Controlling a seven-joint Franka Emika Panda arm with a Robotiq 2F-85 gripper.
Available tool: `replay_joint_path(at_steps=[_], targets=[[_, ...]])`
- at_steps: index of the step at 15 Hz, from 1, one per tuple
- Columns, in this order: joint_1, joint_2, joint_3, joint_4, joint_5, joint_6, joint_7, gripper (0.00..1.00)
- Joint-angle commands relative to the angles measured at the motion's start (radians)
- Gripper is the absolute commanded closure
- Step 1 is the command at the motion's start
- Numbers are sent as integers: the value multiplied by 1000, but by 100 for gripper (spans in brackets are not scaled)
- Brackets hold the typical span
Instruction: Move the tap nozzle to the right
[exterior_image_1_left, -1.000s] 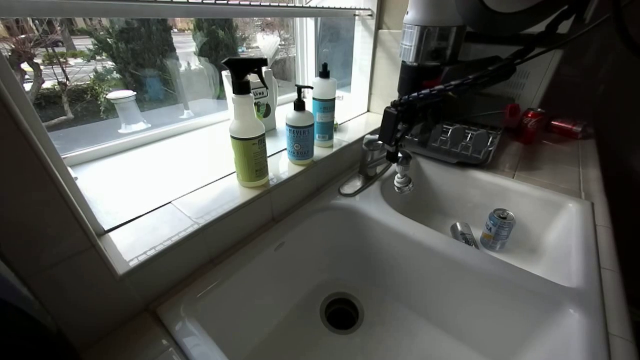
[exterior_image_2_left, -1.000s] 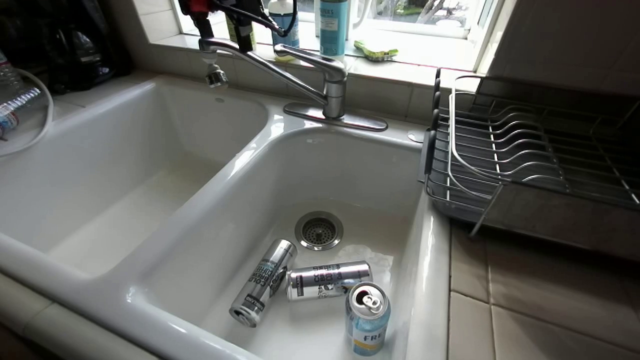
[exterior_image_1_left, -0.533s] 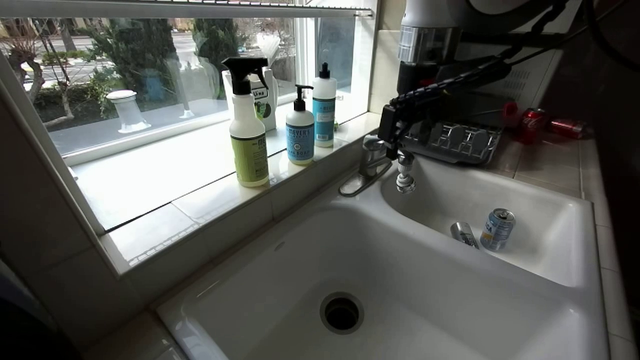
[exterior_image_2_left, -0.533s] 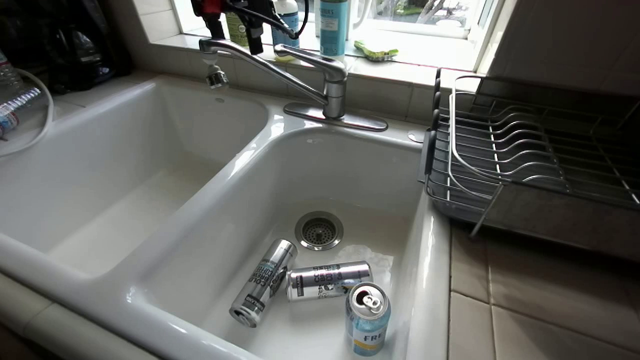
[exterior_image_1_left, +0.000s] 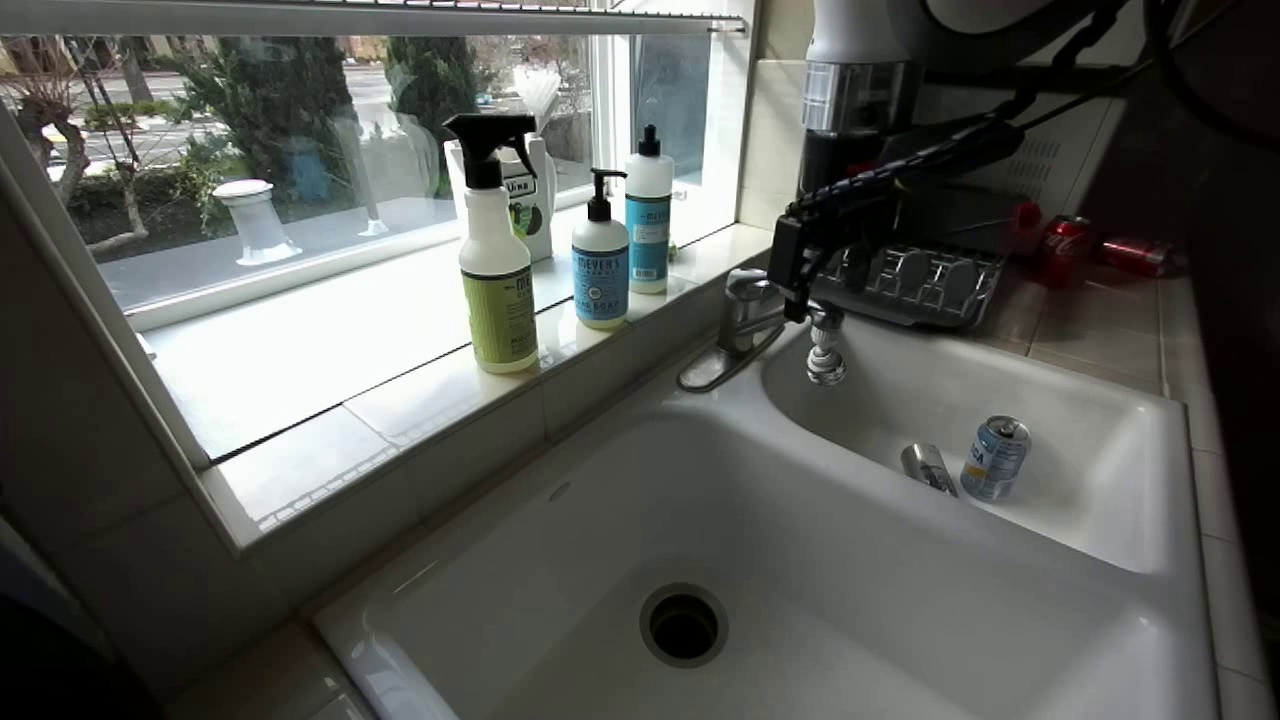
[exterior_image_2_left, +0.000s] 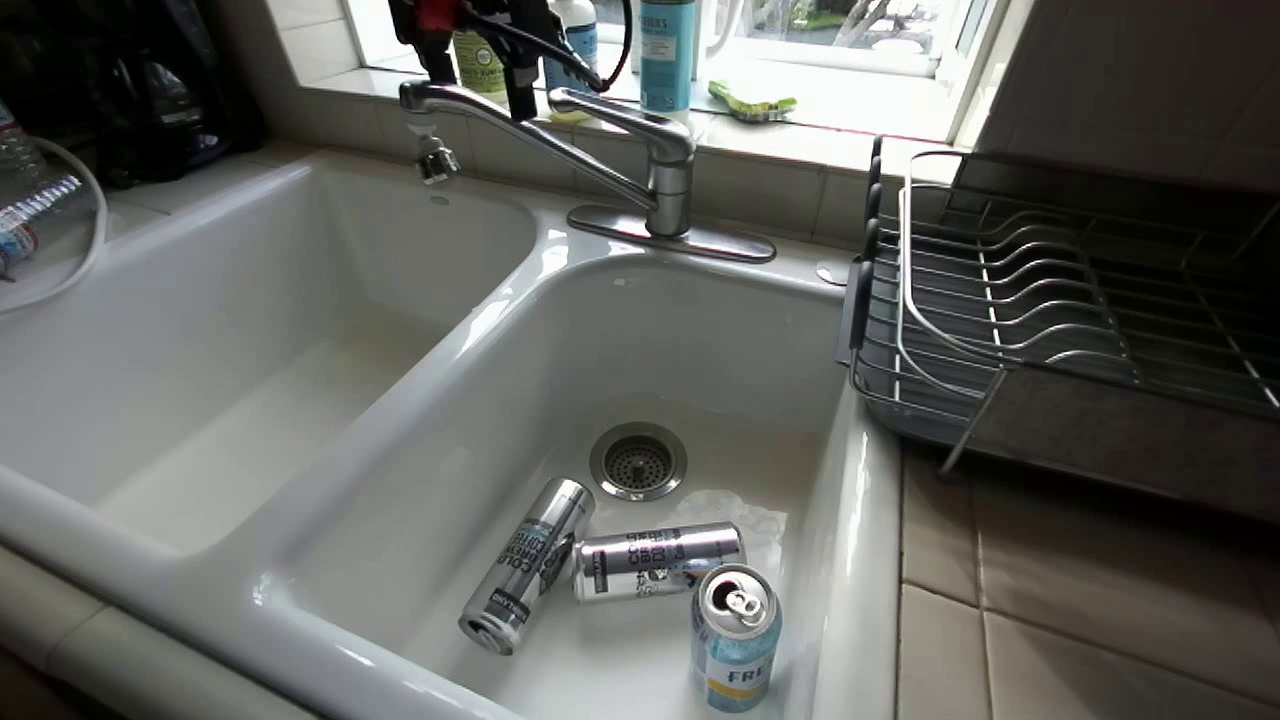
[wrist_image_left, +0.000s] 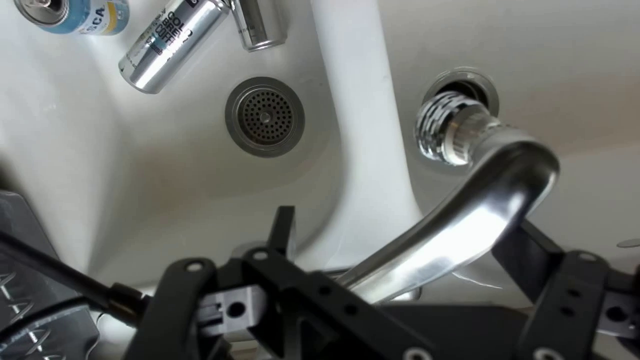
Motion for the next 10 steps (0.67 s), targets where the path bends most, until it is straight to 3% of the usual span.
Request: replay_joint_path(at_steps=[1, 10], targets=[[-27, -19, -20, -23, -33, -79, -50, 0], [-55, -36, -42, -44, -150, -111, -116, 0]])
